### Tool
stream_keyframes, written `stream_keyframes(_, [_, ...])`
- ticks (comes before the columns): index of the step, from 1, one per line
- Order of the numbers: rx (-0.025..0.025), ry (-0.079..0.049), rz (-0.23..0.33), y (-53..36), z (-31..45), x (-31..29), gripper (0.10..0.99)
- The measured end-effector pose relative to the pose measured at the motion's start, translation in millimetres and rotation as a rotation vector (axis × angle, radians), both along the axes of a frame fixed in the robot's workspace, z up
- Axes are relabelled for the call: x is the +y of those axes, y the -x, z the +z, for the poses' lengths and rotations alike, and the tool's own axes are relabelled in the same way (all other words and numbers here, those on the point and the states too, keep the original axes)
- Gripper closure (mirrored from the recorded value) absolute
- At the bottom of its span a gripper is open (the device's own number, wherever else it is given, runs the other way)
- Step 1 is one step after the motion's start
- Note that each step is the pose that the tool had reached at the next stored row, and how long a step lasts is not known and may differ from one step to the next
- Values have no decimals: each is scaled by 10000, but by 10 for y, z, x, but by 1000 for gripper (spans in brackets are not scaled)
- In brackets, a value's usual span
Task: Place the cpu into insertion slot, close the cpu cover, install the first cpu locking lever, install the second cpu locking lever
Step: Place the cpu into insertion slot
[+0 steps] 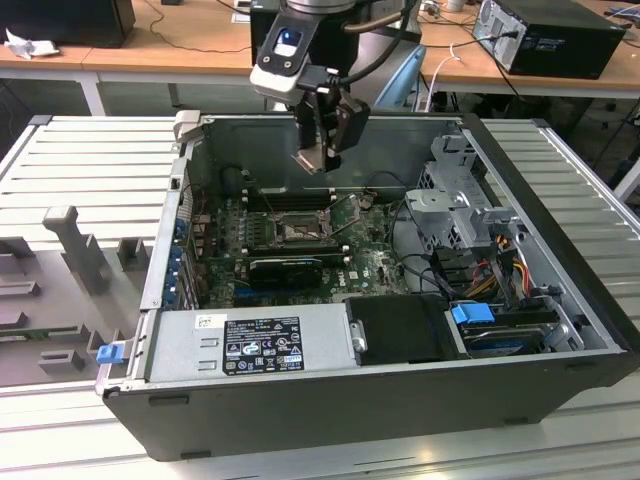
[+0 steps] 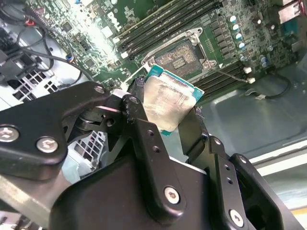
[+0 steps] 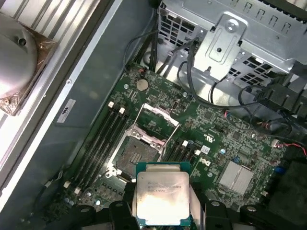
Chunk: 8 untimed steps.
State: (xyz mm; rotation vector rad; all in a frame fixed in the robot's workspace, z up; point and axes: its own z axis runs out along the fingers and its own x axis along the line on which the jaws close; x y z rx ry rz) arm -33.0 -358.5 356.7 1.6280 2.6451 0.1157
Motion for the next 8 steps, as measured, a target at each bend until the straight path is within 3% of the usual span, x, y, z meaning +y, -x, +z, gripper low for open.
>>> stream_keyframes(4, [1, 8, -1113, 0, -15, 0, 557])
stream_keyframes(8, [1, 10, -1755, 0, -22, 0, 557])
